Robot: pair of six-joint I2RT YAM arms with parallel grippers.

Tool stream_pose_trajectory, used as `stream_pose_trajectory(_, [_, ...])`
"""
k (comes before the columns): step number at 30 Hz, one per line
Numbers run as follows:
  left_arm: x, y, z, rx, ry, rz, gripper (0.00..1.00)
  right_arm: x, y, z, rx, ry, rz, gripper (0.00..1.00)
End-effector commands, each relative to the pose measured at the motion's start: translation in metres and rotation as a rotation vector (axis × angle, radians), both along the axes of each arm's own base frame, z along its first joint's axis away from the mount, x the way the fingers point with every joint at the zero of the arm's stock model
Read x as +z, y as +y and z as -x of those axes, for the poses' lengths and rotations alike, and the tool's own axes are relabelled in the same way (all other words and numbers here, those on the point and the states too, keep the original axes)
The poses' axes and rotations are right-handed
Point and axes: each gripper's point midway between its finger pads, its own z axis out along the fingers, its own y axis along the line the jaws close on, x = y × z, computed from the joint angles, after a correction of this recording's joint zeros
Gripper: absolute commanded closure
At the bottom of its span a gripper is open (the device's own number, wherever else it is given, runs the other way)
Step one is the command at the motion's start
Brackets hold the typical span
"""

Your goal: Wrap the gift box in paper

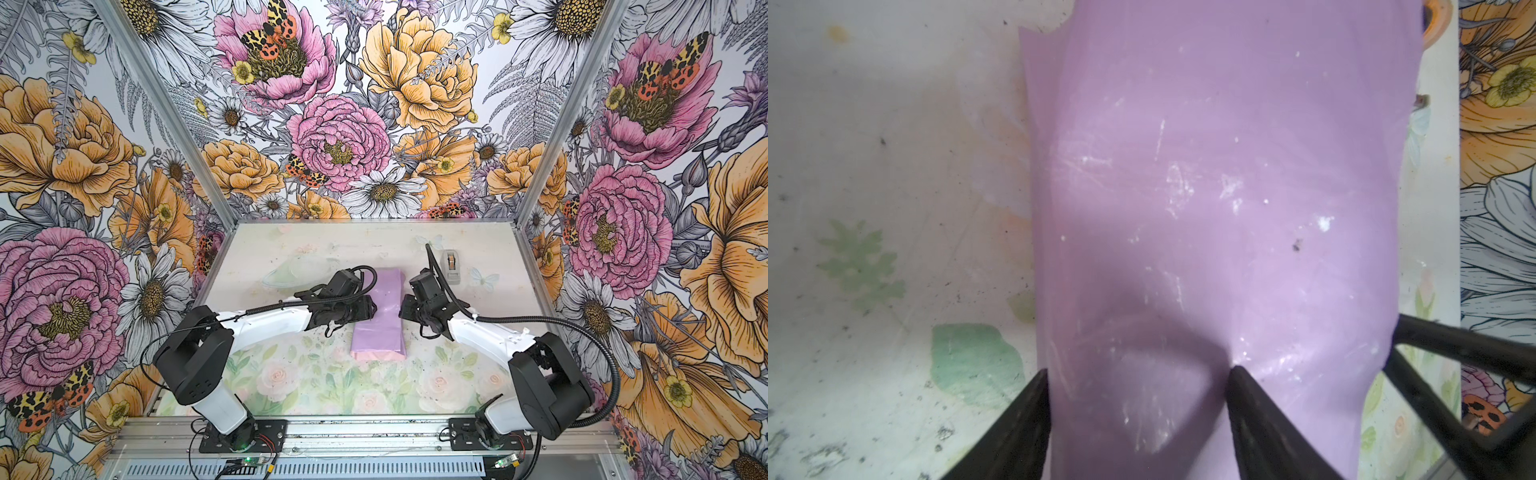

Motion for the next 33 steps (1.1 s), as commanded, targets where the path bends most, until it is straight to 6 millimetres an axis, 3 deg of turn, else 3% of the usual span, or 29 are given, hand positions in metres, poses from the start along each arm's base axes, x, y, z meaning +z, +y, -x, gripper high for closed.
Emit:
stream_pose_trajectory(1, [-0.016, 0.01, 0.004, -0.008, 0.016, -0.087, 0.34, 0.032, 0.002, 0.003, 0.146, -0.094, -0.026, 1.0])
stream_pose_trajectory(6, [-0.016, 0.009, 0.004, -0.011, 0.016, -0.086, 0.34, 0.059, 0.024, 0.022, 0.472, -0.142, -0.054, 1.0])
stream_pose_trajectory(12, [-0.014, 0.011, 0.003, -0.007, 0.011, -0.089, 0.34, 0.052, 0.037, 0.045, 0.754, -0.06, -0.023, 1.0])
stream_pose_trajectory(23, [-0.012, 0.011, 0.003, -0.007, 0.011, -0.087, 0.34, 0.031, 0.028, 0.049, 0.896, 0.128, 0.073, 1.0])
stream_pose_trajectory(33, [-0.011, 0.012, 0.002, -0.005, 0.008, -0.087, 0.34, 0.023, 0.027, 0.037, 0.912, 0.196, 0.072, 1.0])
